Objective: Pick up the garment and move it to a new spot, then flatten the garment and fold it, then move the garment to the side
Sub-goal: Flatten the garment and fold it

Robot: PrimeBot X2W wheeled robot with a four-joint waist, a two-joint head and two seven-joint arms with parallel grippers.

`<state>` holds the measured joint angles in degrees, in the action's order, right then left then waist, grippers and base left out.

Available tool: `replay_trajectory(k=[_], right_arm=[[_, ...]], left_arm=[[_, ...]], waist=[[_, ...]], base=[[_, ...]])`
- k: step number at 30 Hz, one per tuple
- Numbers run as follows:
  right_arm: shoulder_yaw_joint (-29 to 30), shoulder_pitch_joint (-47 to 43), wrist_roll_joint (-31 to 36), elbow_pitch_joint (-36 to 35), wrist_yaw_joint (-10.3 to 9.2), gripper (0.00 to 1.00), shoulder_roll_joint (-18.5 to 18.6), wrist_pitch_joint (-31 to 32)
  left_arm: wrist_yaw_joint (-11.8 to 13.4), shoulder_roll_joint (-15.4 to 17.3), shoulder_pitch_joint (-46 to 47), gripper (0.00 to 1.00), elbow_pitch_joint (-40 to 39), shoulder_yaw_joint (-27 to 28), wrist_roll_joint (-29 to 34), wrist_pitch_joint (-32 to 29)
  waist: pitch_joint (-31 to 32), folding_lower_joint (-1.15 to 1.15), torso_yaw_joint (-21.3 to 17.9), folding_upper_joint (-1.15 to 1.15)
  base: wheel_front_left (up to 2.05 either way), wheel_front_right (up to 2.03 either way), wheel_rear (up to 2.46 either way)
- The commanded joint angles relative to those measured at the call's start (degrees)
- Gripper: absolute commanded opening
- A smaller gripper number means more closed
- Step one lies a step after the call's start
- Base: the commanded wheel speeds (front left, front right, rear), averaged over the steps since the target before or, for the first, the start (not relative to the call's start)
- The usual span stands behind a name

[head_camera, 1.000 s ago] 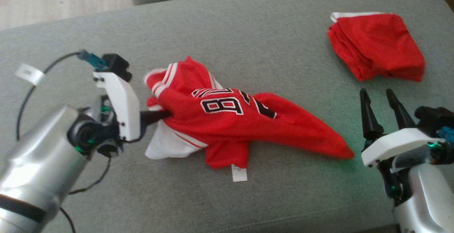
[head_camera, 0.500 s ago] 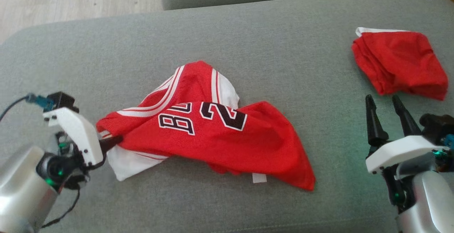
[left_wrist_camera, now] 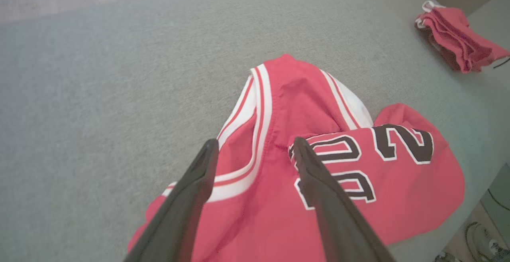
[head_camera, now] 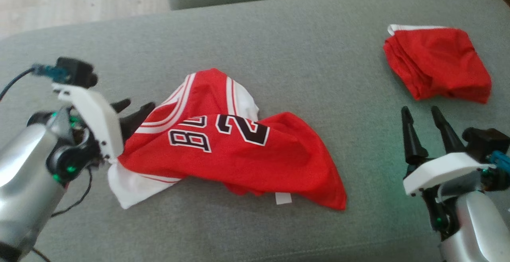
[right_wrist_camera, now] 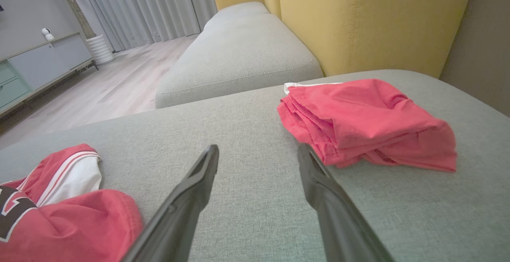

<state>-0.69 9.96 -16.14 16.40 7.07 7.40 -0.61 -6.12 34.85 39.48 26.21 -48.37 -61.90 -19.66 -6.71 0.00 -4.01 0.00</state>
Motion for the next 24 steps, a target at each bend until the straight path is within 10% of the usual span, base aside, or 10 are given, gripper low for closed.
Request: replay_trajectory(k=[1, 23, 24], right_arm=[[-1.7, 2.4, -0.4, -2.3, 0.42, 1.0, 0.5, -0.7], [-7.6, 9.8, -3.5, 2.1, 0.42, 1.0, 0.0, -4.9], [-7.7, 9.9, -3.5, 2.4, 0.42, 1.0, 0.0, -5.0]], left_arm=[[-0.2, 1.7, 5.2, 1.0, -1.2, 2.2, 1.1, 0.0], [-1.4, -3.6, 19.7, 1.0, 15.6, -10.4, 0.5, -12.0], [-1.4, -3.6, 19.8, 0.51, 15.5, -11.0, 0.0, -12.7]], waist=[[-1.3, 0.0, -1.2, 0.0], [-11.8, 0.0, -12.0, 0.0], [-11.9, 0.0, -12.0, 0.0]], base=[[0.0, 0.0, 0.0], [0.0, 0.0, 0.0], [0.0, 0.0, 0.0]])
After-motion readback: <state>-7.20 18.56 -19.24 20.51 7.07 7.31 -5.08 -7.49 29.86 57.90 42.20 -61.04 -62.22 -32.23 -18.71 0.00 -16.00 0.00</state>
